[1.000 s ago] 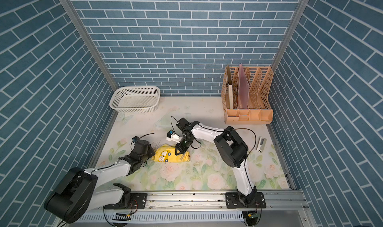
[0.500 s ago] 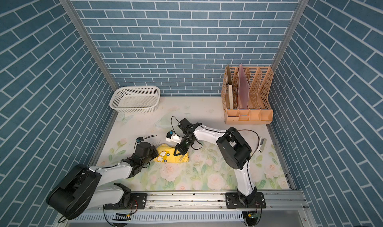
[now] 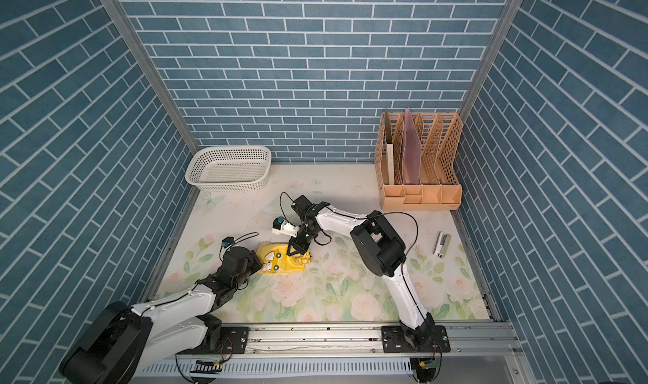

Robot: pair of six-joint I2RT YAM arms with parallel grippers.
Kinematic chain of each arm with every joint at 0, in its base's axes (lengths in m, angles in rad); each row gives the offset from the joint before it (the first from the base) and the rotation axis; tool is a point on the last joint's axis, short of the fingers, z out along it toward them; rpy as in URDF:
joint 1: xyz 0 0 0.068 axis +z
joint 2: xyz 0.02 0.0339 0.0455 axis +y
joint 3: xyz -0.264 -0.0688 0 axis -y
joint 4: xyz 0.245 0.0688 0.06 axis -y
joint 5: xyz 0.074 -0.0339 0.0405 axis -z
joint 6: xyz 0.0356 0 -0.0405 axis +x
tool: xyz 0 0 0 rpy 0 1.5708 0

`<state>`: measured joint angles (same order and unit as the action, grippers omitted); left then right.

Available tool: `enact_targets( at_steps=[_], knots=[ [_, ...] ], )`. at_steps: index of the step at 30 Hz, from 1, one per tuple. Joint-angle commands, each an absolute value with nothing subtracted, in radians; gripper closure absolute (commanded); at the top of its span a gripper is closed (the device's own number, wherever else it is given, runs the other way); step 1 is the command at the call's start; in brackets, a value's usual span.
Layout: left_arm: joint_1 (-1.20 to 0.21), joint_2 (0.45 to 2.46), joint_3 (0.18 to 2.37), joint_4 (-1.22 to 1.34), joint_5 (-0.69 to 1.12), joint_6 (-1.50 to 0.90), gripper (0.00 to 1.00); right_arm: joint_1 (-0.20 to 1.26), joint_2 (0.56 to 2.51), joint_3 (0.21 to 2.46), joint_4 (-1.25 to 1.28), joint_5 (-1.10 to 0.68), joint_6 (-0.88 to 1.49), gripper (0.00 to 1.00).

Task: Roll up the pillowcase
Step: Roll the pillowcase at the center of the board.

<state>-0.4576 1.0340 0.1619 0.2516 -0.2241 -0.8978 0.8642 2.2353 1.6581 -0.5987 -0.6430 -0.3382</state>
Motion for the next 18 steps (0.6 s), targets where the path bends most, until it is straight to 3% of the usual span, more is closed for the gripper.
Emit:
enact_targets(
  at_steps=[1, 6, 9, 11, 15, 18],
  knots=[
    [-0.450, 0.892, 0.232, 0.037, -0.375, -0.872, 1.00, 0.869, 2.276, 1.691, -0.684, -0.573, -0.355, 1.00],
    [-0.414, 0.748, 0.333, -0.074, -0.428, -0.832, 0.96, 0.869, 2.301, 1.703, -0.707, -0.521, -0.341, 1.00],
    [-0.415, 0.774, 0.401, -0.121, -0.342, -0.812, 0.94, 0.868, 2.299, 1.709, -0.704, -0.502, -0.324, 1.00],
    [-0.447, 0.794, 0.407, -0.126, -0.266, -0.805, 0.92, 0.867, 2.293, 1.706, -0.698, -0.504, -0.317, 0.93],
    [-0.653, 0.766, 0.404, -0.118, -0.347, -0.644, 0.65, 0.858, 2.284, 1.687, -0.670, -0.533, -0.314, 0.75],
    [-0.701, 0.723, 0.385, -0.066, -0.310, -0.553, 0.28, 0.850, 2.281, 1.672, -0.657, -0.579, -0.320, 0.61]
  ],
)
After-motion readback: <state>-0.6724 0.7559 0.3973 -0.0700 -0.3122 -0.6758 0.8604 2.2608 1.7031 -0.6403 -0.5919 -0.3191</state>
